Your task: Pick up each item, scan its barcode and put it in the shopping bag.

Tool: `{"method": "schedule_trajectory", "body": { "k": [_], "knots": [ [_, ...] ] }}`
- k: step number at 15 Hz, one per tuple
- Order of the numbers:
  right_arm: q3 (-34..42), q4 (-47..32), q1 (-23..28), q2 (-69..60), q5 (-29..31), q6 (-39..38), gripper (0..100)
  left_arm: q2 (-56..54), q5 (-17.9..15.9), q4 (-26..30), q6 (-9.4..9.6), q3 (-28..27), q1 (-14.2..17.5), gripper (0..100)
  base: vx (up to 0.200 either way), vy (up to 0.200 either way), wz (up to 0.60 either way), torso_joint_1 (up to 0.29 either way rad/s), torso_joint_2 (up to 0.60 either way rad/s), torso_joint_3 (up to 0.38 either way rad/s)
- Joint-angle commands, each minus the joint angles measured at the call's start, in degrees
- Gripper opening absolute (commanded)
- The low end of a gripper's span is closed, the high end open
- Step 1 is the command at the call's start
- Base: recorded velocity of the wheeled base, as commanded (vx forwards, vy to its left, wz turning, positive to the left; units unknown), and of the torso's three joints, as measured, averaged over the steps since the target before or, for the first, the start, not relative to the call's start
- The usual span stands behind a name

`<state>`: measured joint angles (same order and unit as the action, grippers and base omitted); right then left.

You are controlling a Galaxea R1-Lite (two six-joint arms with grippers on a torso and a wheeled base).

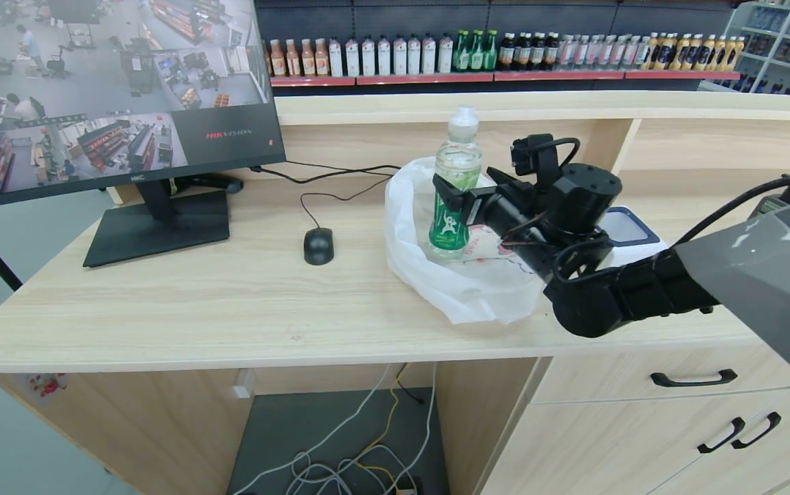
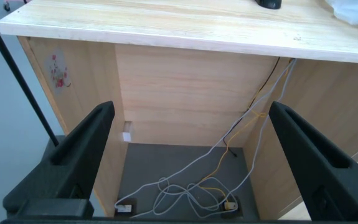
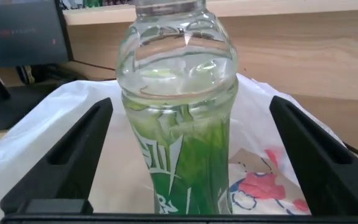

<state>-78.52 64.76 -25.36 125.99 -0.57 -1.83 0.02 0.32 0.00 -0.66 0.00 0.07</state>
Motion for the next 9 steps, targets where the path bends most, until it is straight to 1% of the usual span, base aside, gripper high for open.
{"method": "schedule_trajectory", "body": {
  "k": [1, 5, 7, 9],
  "knots": [
    [7.8, 1.7, -0.3, -7.1, 0.0, 0.0, 100, 0.0, 0.0, 0.0, -0.04, 0.0, 0.0, 100, 0.000, 0.000, 0.00, 0.000, 0.00, 0.000],
    [21.6, 9.1, -2.1, -14.7, 0.5, 0.8, 100, 0.0, 0.0, 0.0, -0.04, 0.0, 0.0, 100, 0.000, 0.000, 0.00, 0.000, 0.00, 0.000],
    [34.2, 14.4, -3.4, -21.2, 0.6, 1.5, 100, 0.0, 0.0, 0.0, -0.04, 0.0, 0.0, 100, 0.000, 0.000, 0.00, 0.000, 0.00, 0.000],
    [44.5, 19.3, -5.7, -26.2, 0.6, 1.8, 100, 0.0, 0.0, 0.0, -0.04, 0.0, 0.0, 100, 0.000, 0.000, 0.00, 0.000, 0.00, 0.000]
  ]
}}
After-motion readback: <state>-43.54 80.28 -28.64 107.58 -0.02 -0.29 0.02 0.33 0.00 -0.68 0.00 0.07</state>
